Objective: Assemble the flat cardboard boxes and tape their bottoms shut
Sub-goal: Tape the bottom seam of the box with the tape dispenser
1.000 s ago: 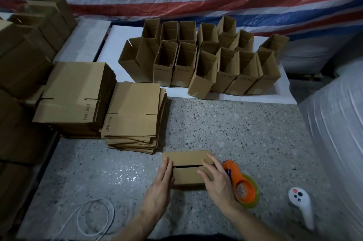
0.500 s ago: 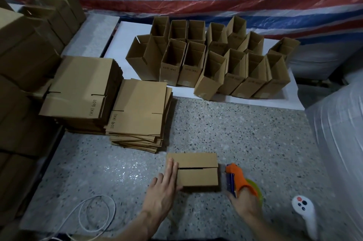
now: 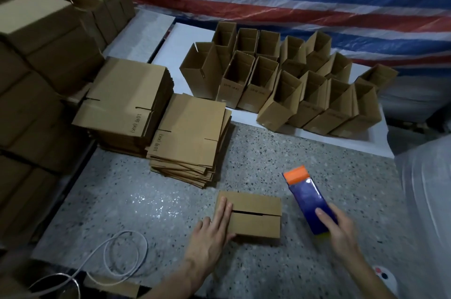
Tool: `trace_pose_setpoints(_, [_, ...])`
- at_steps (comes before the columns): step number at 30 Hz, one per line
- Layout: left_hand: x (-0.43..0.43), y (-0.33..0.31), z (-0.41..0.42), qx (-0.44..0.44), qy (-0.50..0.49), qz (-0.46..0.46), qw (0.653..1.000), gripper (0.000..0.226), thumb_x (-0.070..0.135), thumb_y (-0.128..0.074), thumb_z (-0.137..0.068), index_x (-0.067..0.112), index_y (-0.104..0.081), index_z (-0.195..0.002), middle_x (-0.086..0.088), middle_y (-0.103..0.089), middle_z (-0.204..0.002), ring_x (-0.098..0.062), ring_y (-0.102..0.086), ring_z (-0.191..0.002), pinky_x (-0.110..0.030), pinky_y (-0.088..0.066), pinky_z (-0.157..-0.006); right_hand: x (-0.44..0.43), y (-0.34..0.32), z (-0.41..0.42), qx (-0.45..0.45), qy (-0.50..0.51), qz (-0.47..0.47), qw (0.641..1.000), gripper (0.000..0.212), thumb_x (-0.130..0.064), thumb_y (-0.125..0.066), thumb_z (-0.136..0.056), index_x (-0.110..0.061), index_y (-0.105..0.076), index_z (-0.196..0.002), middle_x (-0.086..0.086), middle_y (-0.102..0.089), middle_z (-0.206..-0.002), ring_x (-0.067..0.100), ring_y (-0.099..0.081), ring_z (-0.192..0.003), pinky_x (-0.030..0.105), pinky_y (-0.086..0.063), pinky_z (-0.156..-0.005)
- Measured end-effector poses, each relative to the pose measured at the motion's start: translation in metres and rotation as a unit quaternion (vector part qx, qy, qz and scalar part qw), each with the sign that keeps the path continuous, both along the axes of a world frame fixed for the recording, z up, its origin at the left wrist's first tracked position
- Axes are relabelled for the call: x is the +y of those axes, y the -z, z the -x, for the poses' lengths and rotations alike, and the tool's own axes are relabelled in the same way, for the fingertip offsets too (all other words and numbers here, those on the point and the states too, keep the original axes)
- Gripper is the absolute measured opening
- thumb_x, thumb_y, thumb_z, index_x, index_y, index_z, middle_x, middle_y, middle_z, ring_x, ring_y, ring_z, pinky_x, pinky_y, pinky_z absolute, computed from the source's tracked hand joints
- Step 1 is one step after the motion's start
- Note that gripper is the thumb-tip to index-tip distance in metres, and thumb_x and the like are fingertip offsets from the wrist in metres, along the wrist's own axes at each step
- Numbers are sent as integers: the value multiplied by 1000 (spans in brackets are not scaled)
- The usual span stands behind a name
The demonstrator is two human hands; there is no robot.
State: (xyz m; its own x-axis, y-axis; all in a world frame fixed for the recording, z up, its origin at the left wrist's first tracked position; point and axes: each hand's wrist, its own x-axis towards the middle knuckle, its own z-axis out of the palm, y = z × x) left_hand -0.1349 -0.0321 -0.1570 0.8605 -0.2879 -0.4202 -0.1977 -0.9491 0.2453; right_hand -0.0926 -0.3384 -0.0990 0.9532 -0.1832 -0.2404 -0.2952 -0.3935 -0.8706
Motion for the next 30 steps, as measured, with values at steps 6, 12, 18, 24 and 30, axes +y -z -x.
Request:
trace_pose_setpoints(6, [2,14,4,-11,-12,12,1000,73,59,-12,-103,24,32,-150,6,41,-156,-28,-45,-117,-39,-40,-100,58,-40,-48,-19,-172,-46,984,57,-54,-67,-75,0,-64,-59,4,-51,-46,14,-44,-44,23,-29,-46])
trace_pose_setpoints(12, [8,21,6,-20,-61,86,994,67,69,-7,-92,37,-23,-149,8,-23,-159,-26,-48,-120,-39,-40,-99,92,-23,-63,92,-276,-1,957,59,-60,-70,-64,-2,-63,-55,5,-55,-49,16,-48,-47,28,-32,-50])
trace_pose_setpoints(18, [26,13,-13,131,-309,563,755,30,39,-55,-95,40,-73,-119,30,-51,-142,4,-46,-133,-18,-41,-107,93,-18,-64,105,-288,27,951,37,-44,-72,-71,-16,-63,-50,0,-57,-46,12,-49,-44,26,-31,-48])
trace_pose_setpoints(24, [31,6,-33,276,-415,620,606,50,74,-74,-67,25,-77,-76,10,-59,-65,-2,-49,-58,-19,-37,-55,93,-14,-60,87,-285,42,954,38,-34,-74,-76,-20,-56,-45,-4,-48,-43,8,-42,-43,26,-28,-47])
trace_pose_setpoints(30, [36,11,-37,326,-461,647,513,21,36,-76,-79,15,-77,-75,4,-54,-61,-5,-44,-56,-17,-33,-51,93,-15,-61,86,-283,29,955,51,-51,-72,-73,-9,-55,-50,0,-52,-46,10,-45,-44,25,-31,-48])
